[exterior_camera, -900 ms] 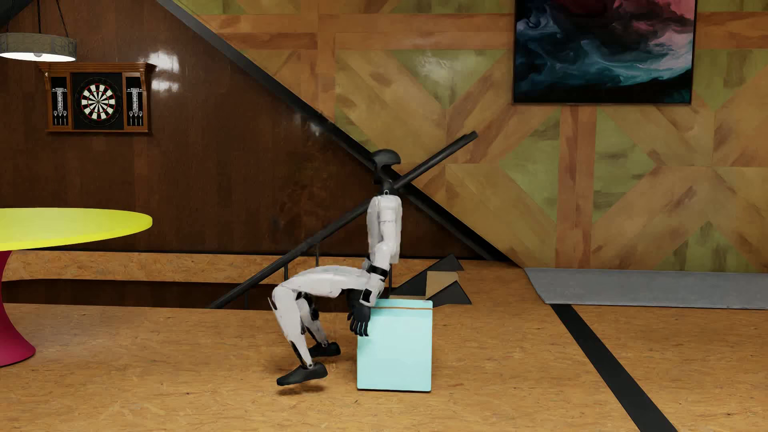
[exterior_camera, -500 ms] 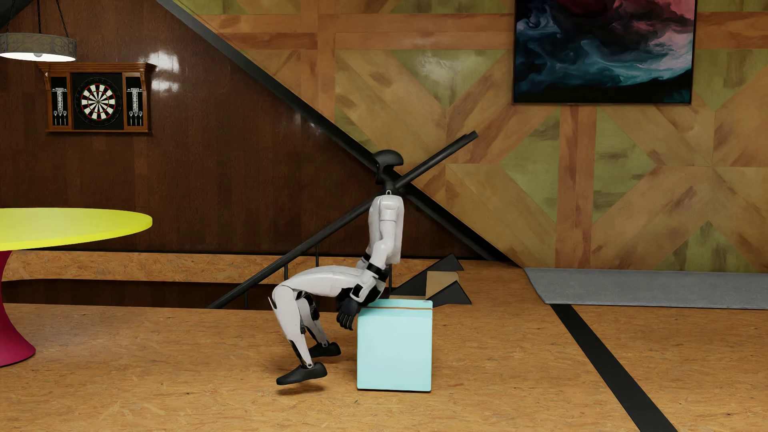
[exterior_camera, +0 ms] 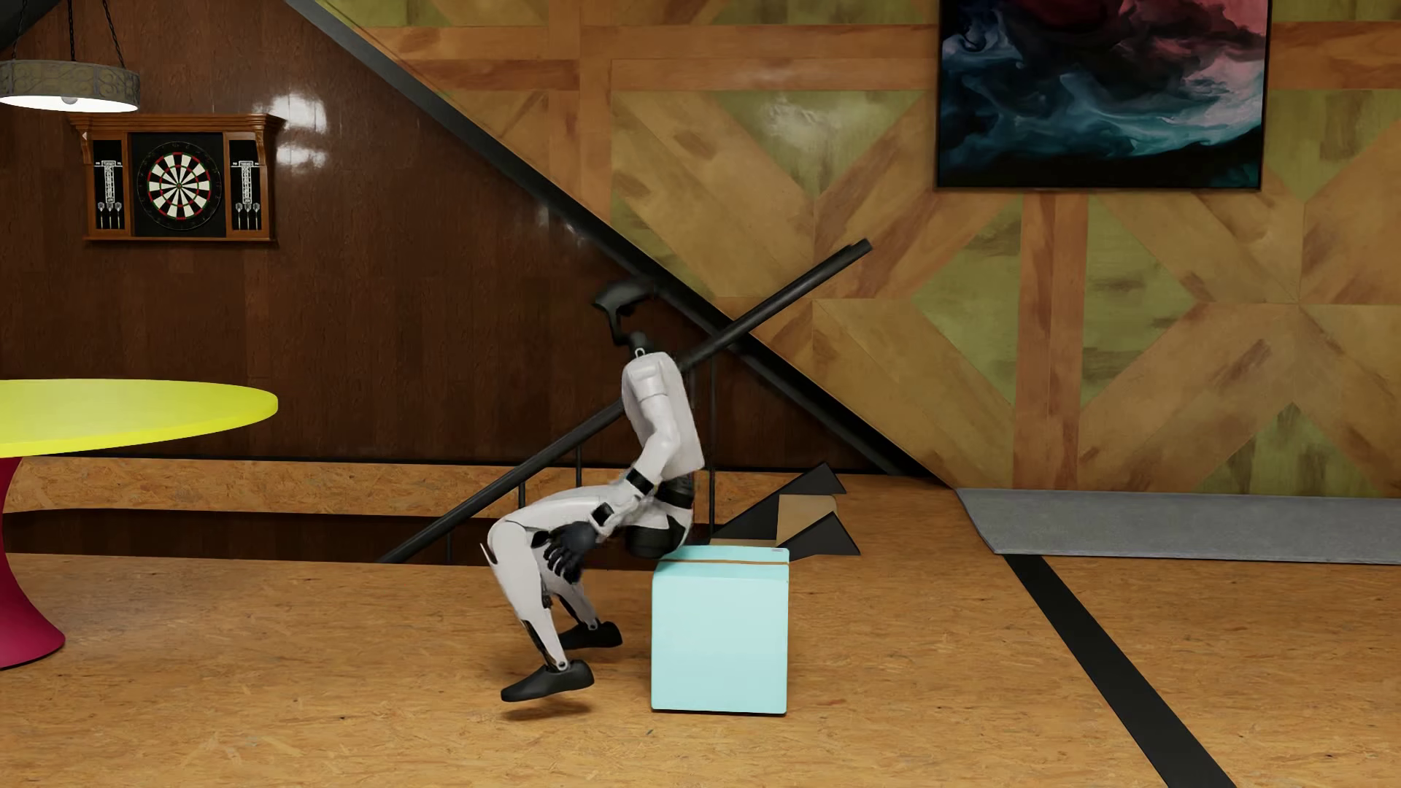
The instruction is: Get off of the light teal box
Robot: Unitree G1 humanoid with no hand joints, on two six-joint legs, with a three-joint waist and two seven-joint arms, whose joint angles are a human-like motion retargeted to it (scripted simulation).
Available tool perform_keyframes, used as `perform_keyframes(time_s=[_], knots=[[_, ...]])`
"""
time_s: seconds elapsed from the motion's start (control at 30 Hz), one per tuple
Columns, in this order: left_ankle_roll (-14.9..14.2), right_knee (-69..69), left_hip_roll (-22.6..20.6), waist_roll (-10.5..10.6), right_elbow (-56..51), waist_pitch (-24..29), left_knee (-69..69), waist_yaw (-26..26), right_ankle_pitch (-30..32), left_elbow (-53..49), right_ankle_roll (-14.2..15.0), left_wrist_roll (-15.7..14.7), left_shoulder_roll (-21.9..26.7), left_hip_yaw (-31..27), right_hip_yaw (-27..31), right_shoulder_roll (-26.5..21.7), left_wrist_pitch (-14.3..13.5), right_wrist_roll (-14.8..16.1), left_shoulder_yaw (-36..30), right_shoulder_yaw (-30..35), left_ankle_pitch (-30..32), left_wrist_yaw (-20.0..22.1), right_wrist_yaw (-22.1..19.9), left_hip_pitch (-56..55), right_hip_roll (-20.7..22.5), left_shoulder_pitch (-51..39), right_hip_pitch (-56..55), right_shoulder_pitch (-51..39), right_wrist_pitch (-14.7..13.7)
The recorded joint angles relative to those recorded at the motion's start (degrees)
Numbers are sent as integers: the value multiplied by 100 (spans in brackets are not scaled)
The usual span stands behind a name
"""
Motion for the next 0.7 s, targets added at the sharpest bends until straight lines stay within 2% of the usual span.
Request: perform_keyframes(time_s=[0.03,0.1,0.13,0.17,0.23,0.27,0.3,0.33,0.37,0.4,0.47,0.5,0.57,0.63,0.7], knots=[[-66,38,49,-32,-728,36,48,-7,50,-820,34,-117,146,-36,42,-187,-159,-184,166,-36,-26,536,-620,-194,16,101,-207,73,-48],[-184,110,108,-106,-1852,189,113,-1,46,-2410,68,-196,583,-97,99,-671,-552,-347,342,60,-82,1527,-1903,-559,38,2,-593,-65,-238],[-242,133,130,-154,-2282,286,129,3,27,-3096,80,-91,901,-128,116,-982,-814,-523,307,265,-114,1909,-2414,-742,62,-188,-792,-359,-423],[-306,144,156,-211,-2615,394,137,-1,2,-3681,100,92,1281,-164,133,-1327,-958,-715,224,604,-145,1936,-2591,-928,84,-447,-990,-848,-593],[-384,134,176,-291,-3011,664,123,-29,-51,-4510,165,289,2251,-222,140,-2036,-1060,-940,-169,1794,-195,1127,-2241,-1277,87,-1207,-1336,-2405,-825],[-413,125,222,-335,-3119,785,122,-40,-71,-4783,197,204,2797,-254,141,-2364,-1035,-919,-557,2733,-231,541,-1957,-1442,112,-1725,-1512,-3456,-904],[-433,105,246,-347,-3168,921,115,-48,-105,-4929,226,88,3301,-287,122,-2621,-1106,-840,-1183,3898,-286,281,-1739,-1575,129,-2394,-1643,-4702,-990],[-428,90,222,-343,-3186,1016,102,-50,-150,-4963,263,-82,3694,-290,115,-2783,-1250,-776,-1936,5127,-331,422,-1508,-1714,114,-3144,-1776,-5994,-1124],[-393,51,212,-348,-3233,1157,65,-49,-188,-4935,262,-273,3998,-278,94,-2837,-1294,-656,-2625,6264,-375,511,-1667,-1811,125,-4003,-1865,-7220,-1211],[-383,-2,194,-331,-3245,1280,10,-40,-235,-4885,277,-384,4149,-260,97,-2843,-1378,-545,-3332,7149,-422,661,-2001,-1881,119,-4877,-1929,-8158,-1284],[-384,-188,154,-315,-3250,1471,-182,-44,-302,-4800,244,-508,4195,-223,78,-2684,-1554,-438,-4668,8062,-522,1073,-2464,-1897,159,-6351,-1941,-9152,-1366],[-333,-348,90,-314,-3198,1502,-347,-44,-299,-4800,201,-497,4165,-191,52,-2602,-1560,-478,-5007,8127,-524,1064,-2529,-1883,197,-6681,-1916,-9219,-1371],[-205,-868,-51,-322,-2860,1498,-872,-28,-239,-4519,111,-368,3821,-131,-34,-2366,-1493,-604,-5028,7751,-490,1046,-2497,-1683,252,-6688,-1705,-8896,-1360],[-35,-1653,-175,-319,-2180,1381,-1675,-31,-100,-3881,13,-46,3330,2,-173,-1978,-1405,-817,-4743,7145,-367,825,-2201,-1204,260,-6254,-1256,-8205,-1367],[103,-2633,-259,-308,-1172,1157,-2697,-22,123,-2884,-76,369,2647,141,-328,-1365,-1273,-1147,-4453,6473,-177,336,-1696,-504,250,-5813,-611,-7425,-1371]])
